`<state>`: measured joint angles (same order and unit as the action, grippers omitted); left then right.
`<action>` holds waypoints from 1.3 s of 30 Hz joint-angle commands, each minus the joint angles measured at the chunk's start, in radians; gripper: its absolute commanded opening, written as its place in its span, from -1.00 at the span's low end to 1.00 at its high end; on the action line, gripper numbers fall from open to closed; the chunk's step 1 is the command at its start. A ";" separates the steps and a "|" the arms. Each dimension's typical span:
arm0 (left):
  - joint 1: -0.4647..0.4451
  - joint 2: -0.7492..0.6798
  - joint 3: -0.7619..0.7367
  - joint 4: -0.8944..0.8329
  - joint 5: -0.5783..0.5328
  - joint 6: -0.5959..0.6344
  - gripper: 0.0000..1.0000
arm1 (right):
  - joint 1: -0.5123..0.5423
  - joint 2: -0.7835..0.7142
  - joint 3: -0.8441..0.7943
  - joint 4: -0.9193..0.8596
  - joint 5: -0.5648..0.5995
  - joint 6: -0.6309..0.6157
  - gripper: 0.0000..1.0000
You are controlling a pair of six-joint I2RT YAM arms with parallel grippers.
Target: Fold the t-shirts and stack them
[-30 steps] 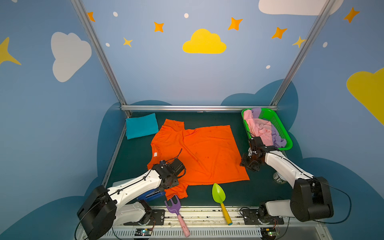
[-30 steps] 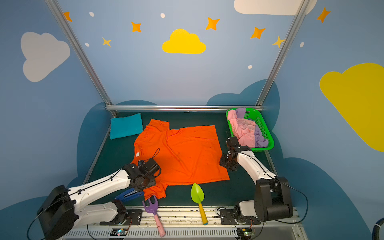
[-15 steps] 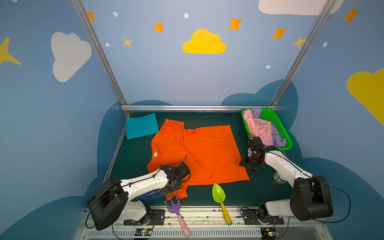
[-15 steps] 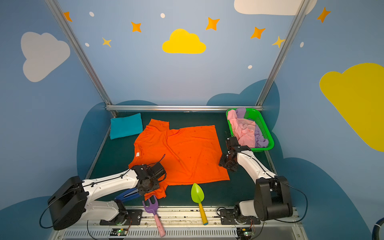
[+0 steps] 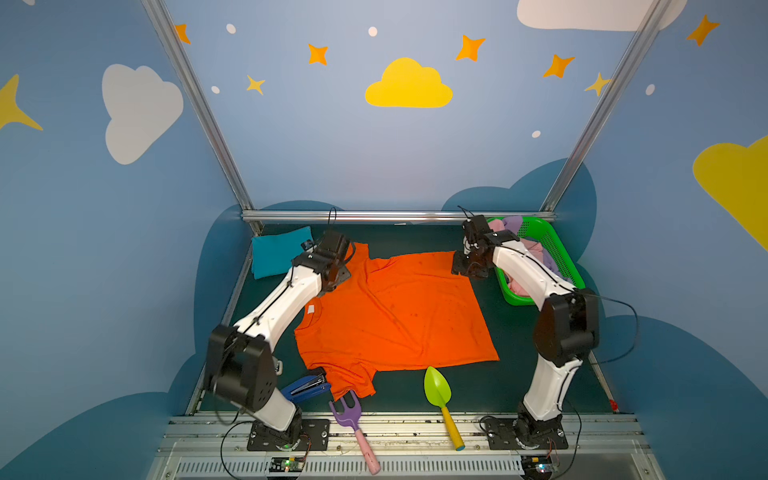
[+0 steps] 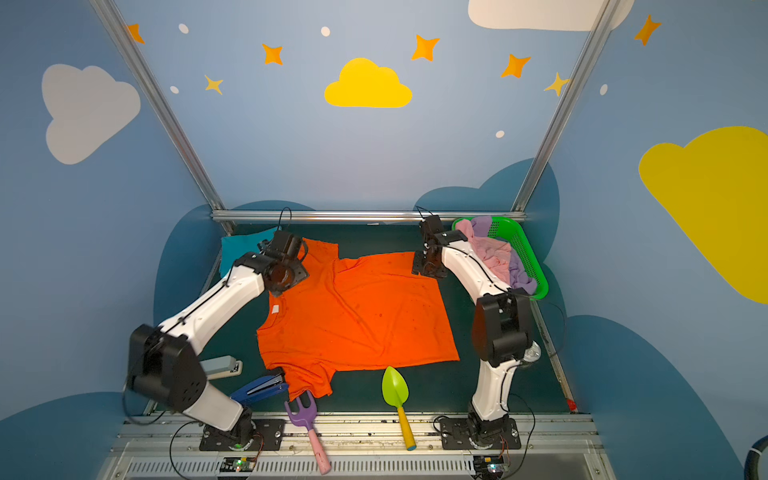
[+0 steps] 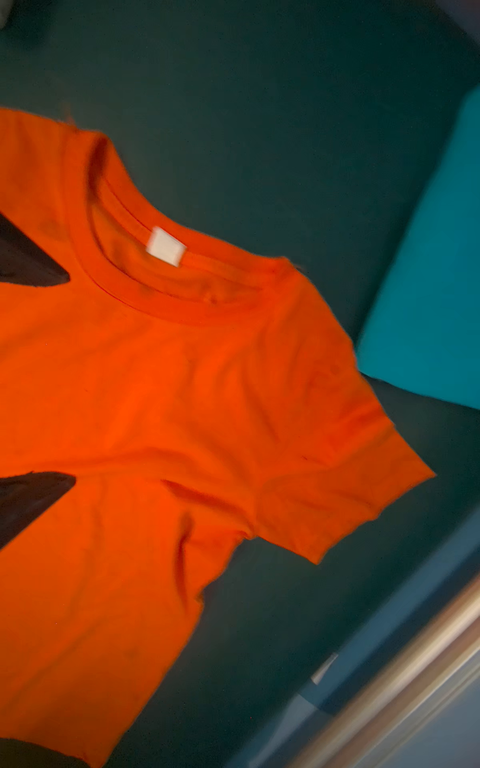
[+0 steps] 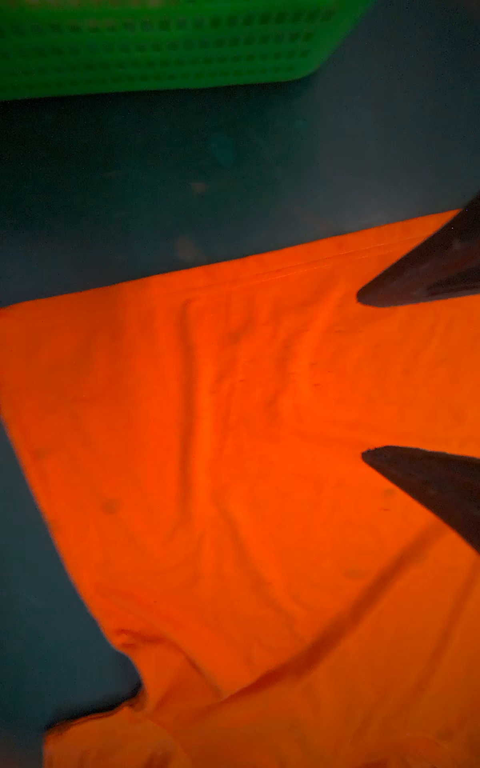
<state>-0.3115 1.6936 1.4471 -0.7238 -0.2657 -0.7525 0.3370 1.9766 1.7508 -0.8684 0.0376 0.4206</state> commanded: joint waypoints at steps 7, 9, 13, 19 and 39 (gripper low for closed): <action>0.116 0.643 0.712 -0.137 0.022 0.206 0.37 | -0.067 0.415 0.503 -0.213 0.011 -0.076 0.40; 0.143 0.757 0.873 -0.183 0.046 0.211 0.39 | -0.076 0.485 0.590 -0.226 -0.012 -0.108 0.51; 0.178 0.944 1.132 -0.263 0.085 0.204 0.44 | -0.083 0.574 0.676 -0.196 -0.039 -0.166 0.58; 0.212 1.022 1.151 -0.210 0.184 0.191 0.44 | -0.086 0.608 0.649 -0.057 -0.067 -0.161 0.58; 0.247 0.942 1.059 -0.231 0.202 0.149 -0.92 | -0.114 0.651 0.683 0.037 0.023 -0.126 0.63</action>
<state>-0.0700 2.6919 2.5343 -0.8925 -0.0570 -0.6071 0.2329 2.6160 2.4161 -0.8368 0.0002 0.2882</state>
